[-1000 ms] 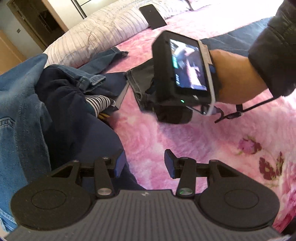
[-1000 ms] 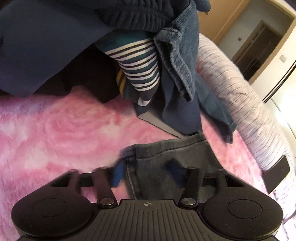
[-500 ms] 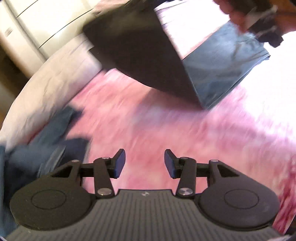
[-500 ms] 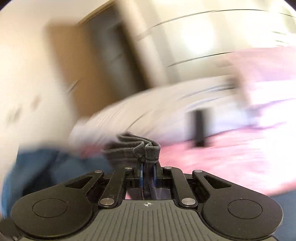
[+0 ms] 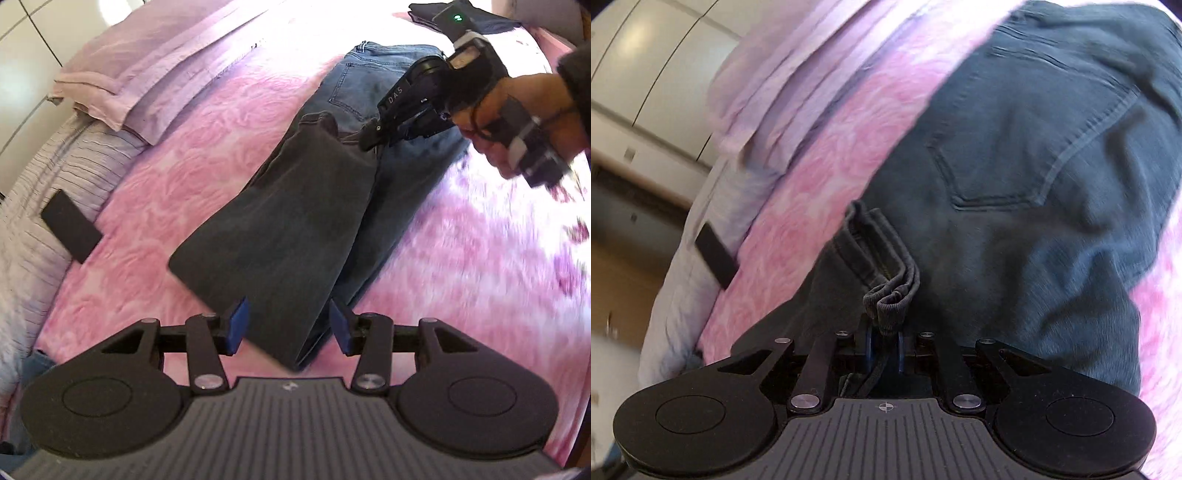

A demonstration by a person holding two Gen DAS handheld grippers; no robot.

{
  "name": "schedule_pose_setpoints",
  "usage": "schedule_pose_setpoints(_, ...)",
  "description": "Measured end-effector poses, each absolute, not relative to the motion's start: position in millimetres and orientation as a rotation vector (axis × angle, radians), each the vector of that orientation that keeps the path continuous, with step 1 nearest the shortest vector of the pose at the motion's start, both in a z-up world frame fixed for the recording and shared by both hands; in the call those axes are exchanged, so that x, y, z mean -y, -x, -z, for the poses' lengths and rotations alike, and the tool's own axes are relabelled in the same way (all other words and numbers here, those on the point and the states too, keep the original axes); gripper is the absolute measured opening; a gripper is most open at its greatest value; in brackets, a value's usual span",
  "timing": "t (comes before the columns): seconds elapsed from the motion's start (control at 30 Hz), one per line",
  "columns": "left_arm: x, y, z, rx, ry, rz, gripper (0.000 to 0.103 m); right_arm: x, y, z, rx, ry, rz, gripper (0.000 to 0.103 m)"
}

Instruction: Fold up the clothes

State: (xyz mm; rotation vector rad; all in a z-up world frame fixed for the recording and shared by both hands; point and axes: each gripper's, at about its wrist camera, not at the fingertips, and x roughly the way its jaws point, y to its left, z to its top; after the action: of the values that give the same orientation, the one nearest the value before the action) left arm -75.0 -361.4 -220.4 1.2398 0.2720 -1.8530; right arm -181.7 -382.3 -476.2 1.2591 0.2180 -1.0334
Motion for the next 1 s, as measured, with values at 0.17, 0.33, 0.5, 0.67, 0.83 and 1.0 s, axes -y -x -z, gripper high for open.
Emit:
schedule_pose_setpoints(0.17, 387.8, 93.6, 227.3, -0.271, -1.242, 1.869, 0.044, 390.8, 175.6, 458.9, -0.265, -1.174, 0.986, 0.01)
schedule_pose_setpoints(0.33, 424.8, 88.0, 240.0, -0.309, -1.256, 1.846, 0.044, 394.7, 190.2, 455.7, -0.348, -1.145, 1.107, 0.042)
schedule_pose_setpoints(0.5, 459.3, 58.2, 248.9, -0.389, -1.243, 1.791, 0.044, 370.3, 199.2, 429.7, -0.354, -1.014, 1.087, 0.042)
schedule_pose_setpoints(0.67, 489.7, 27.8, 271.2, -0.501, -1.203, 1.805, 0.044, 374.3, 143.4, 428.3, -0.442, -0.826, 0.821, 0.042)
schedule_pose_setpoints(0.83, 504.1, 22.5, 303.4, -0.528, -1.215, 1.835, 0.046, 425.2, 125.2, 467.7, -0.601, -0.746, 0.884, 0.036)
schedule_pose_setpoints(1.0, 498.2, 16.2, 296.1, -0.503, -1.222, 1.859, 0.044, 434.3, 161.9, 453.8, -0.585, -0.781, 1.086, 0.038)
